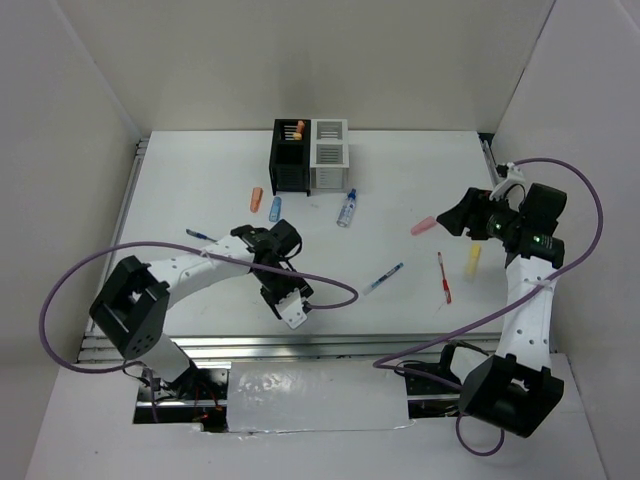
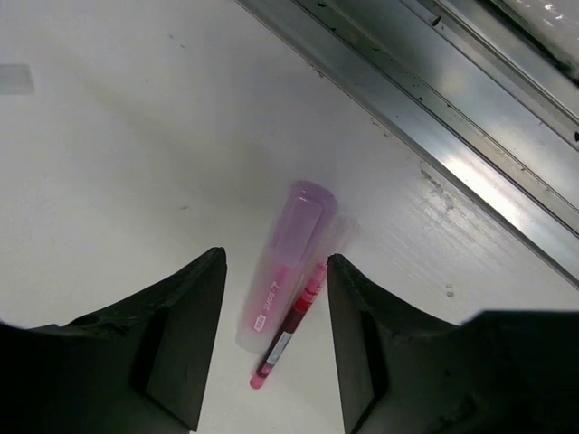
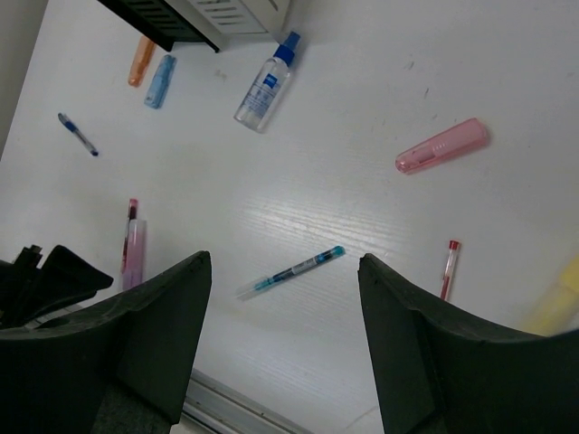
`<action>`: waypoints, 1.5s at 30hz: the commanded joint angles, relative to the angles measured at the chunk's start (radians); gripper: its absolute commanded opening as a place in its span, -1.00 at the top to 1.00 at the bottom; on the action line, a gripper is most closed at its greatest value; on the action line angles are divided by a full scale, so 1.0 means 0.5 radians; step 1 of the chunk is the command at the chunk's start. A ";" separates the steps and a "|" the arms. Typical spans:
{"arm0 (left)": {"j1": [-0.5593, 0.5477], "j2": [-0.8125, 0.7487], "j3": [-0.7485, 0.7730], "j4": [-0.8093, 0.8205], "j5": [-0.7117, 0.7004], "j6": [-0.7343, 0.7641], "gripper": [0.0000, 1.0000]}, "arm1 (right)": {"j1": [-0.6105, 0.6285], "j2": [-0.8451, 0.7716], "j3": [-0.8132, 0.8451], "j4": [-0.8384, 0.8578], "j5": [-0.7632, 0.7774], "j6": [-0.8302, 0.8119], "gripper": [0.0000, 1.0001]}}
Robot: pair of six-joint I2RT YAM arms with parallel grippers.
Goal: Sort the stationery into containers
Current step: Pick up the pen from the center of the board.
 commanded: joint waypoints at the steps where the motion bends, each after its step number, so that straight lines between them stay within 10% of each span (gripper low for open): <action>1: -0.026 0.088 0.116 -0.009 0.041 0.156 -0.19 | -0.032 -0.029 -0.009 -0.017 -0.022 -0.036 -0.46; 45: -0.146 0.392 0.079 0.092 -0.085 0.202 -0.12 | -0.059 0.035 -0.098 0.026 -0.059 -0.051 -0.46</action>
